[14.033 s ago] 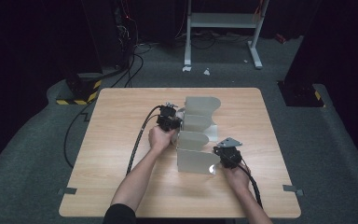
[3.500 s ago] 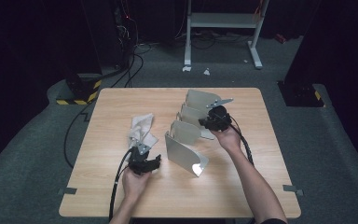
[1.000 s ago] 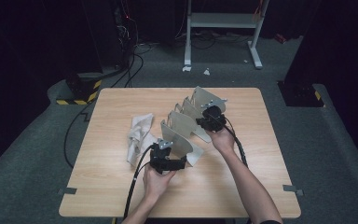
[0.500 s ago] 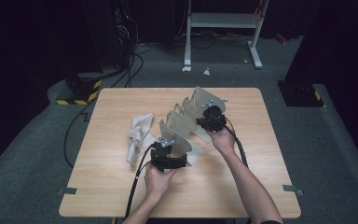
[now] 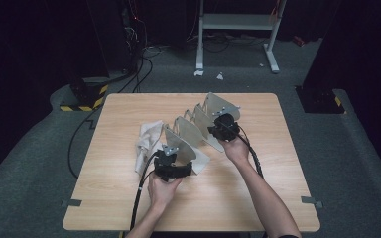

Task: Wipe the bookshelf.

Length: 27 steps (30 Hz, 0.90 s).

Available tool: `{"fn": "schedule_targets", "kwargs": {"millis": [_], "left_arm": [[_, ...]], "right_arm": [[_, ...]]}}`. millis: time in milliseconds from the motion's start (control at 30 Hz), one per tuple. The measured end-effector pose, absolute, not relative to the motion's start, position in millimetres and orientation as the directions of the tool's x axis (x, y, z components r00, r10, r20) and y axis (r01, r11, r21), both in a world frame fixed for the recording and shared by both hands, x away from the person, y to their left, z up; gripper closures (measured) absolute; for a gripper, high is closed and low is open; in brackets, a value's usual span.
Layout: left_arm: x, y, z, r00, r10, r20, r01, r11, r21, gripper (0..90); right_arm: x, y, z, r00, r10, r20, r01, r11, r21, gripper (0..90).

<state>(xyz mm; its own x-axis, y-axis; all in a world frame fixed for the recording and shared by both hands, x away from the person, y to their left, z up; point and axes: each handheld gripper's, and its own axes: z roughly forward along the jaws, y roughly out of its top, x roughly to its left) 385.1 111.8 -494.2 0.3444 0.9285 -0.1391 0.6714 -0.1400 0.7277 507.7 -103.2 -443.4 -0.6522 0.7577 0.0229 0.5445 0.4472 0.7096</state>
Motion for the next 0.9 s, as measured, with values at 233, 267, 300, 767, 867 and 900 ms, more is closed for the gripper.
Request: {"fn": "schedule_targets", "kwargs": {"millis": [233,267,300,767,867,900], "left_arm": [[387,120,-494,0.324,0.934,-0.147,0.678,-0.122,0.724,15.5],[387,122,-494,0.321,0.935,-0.148,0.678,-0.118,0.725,15.5],[387,123,-494,0.318,0.936,-0.148,0.68,-0.117,0.724,15.5],[383,138,-495,0.309,0.939,-0.154,0.67,-0.1,0.735,19.2],[383,138,-495,0.316,0.937,-0.151,0.664,-0.105,0.74,21.9],[383,138,-495,0.319,0.936,-0.15,0.663,-0.107,0.741,22.8]], "right_arm": [[503,-105,-444,-0.65,0.76,0.024,0.543,0.442,0.714,88.9],[502,-105,-444,-0.65,0.76,0.024,0.544,0.443,0.713,88.9],[501,-105,-444,-0.649,0.76,0.023,0.544,0.443,0.713,89.0],[490,-110,-445,-0.645,0.762,0.054,0.553,0.417,0.722,84.7],[490,-112,-447,-0.646,0.76,0.072,0.56,0.408,0.721,74.7],[490,-112,-448,-0.646,0.759,0.074,0.558,0.404,0.724,71.8]]}}
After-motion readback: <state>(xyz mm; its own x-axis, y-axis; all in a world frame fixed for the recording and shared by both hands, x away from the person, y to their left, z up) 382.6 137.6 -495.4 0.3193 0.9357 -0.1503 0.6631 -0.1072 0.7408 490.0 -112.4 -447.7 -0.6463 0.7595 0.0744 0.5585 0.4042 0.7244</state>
